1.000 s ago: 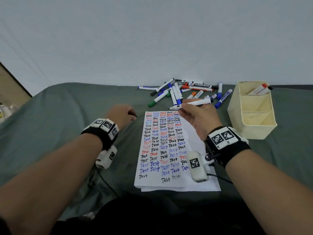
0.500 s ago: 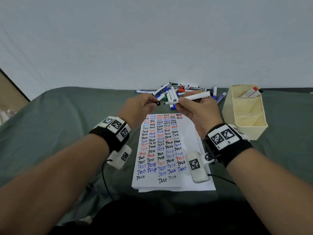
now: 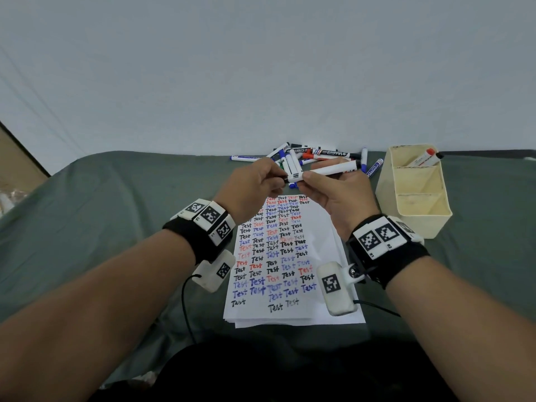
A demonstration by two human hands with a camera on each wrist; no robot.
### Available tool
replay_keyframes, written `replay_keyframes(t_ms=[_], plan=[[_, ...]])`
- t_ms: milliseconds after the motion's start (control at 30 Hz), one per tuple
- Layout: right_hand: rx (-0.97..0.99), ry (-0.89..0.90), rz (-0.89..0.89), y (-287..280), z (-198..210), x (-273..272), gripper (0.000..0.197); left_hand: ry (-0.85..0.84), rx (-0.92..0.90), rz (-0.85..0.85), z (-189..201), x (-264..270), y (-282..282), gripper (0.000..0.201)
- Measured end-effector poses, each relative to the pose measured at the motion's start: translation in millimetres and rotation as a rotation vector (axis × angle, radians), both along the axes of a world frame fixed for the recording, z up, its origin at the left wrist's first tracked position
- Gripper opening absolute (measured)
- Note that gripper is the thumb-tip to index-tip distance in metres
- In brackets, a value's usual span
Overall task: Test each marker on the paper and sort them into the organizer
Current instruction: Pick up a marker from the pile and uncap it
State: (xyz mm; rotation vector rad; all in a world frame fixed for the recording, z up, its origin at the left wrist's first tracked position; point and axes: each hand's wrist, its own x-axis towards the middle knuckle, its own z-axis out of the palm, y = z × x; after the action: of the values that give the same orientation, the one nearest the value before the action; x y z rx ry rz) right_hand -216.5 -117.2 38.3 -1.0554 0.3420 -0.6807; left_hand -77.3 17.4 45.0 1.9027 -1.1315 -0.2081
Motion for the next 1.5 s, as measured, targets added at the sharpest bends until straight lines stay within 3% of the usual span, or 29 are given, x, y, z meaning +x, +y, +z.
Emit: replay_keyframes(t_ms=[167, 400, 500, 600, 733, 800, 867, 1000, 1167, 1333, 1500], plan=[[-0.040, -0.043, 0.001, 0, 5, 1, 0.026, -0.058, -0.005, 0.032, 10, -5, -2, 0.017], [-0.113, -0.035, 0.006, 2, 3, 5, 0.019, -0.171, 0.038, 0.059, 13, 1, -4, 0.012], [-0.299, 0.129, 0.029, -6, -1, 5, 0.019, -0.189, 0.181, 0.041, 0, 6, -2, 0.017], [-0.584, 0.364, 0.014, -24, 2, 7, 0.025, -0.230, 0.334, -0.003, -16, 14, -2, 0.004], [-0.734, 0.479, -0.134, -64, 21, 7, 0.070, -0.292, 0.631, 0.019, -45, 31, -7, 0.062], [-0.877, 0.552, -0.213, -87, 35, 5, 0.096, -0.332, 0.793, 0.025, -61, 35, -7, 0.084], [-0.995, 0.612, -0.282, -109, 50, 2, 0.104, -0.335, 0.902, 0.056, -74, 37, -8, 0.098], [-1.117, 0.670, -0.399, -147, 72, -7, 0.090, -0.311, 0.970, 0.140, -94, 35, -12, 0.107], [-1.197, 0.685, -0.532, -175, 78, -20, 0.082, -0.288, 1.023, 0.116, -107, 41, -11, 0.124], [-1.214, 0.810, -0.491, -182, 61, -29, 0.078, -0.296, 1.008, 0.113, -110, 43, -9, 0.124], [-1.266, 0.929, -0.390, -184, 34, -26, 0.052, -0.236, 1.023, 0.096, -104, 42, -9, 0.137]])
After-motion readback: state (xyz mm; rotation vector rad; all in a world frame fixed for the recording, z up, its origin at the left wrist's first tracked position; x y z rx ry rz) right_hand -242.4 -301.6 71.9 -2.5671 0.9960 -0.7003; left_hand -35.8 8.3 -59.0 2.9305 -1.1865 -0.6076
